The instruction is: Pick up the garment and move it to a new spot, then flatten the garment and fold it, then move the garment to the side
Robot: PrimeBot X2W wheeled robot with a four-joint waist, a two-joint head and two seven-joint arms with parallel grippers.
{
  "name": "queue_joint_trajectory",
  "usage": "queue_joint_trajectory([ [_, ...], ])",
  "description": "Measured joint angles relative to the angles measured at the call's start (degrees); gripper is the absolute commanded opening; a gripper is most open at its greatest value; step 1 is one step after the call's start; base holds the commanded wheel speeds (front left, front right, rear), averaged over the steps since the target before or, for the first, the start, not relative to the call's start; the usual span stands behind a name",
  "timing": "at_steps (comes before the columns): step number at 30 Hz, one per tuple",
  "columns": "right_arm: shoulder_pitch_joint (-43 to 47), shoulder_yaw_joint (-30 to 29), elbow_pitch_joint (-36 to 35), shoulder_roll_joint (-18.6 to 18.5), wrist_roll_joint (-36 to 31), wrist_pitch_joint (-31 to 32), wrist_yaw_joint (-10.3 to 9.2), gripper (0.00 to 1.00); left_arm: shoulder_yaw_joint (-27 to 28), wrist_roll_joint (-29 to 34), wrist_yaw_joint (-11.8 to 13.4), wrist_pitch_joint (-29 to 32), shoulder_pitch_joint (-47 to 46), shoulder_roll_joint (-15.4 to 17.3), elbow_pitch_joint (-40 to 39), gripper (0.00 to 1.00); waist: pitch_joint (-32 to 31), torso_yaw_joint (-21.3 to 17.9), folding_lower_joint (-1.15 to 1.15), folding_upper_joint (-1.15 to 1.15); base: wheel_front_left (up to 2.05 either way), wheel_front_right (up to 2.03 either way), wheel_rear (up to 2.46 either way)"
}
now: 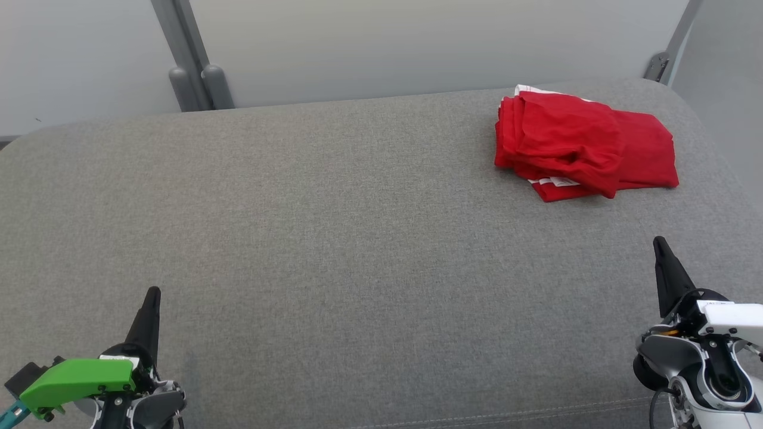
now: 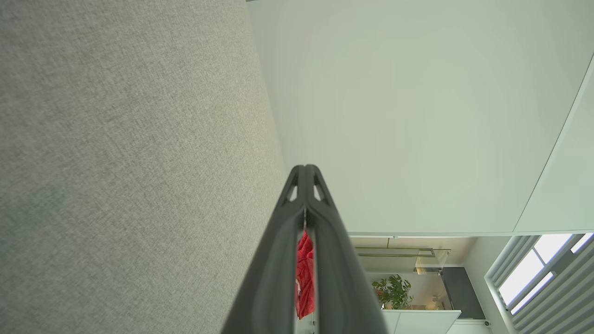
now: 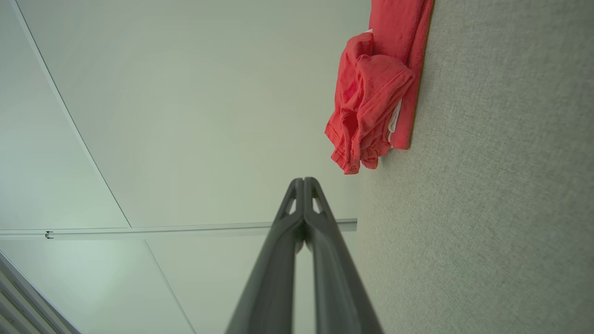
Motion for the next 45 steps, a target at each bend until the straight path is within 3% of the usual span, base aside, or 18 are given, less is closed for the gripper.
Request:
queue_joint_trajectory([
  [45,0.0,-0.2,0.3,0.1,0.0,0.4,0.16,0.00,0.1,0.0,0.0,0.2,0.0,0.0,0.0,0.00,0.0,0.0,0.00,0.00,0.00,0.00,0.00],
])
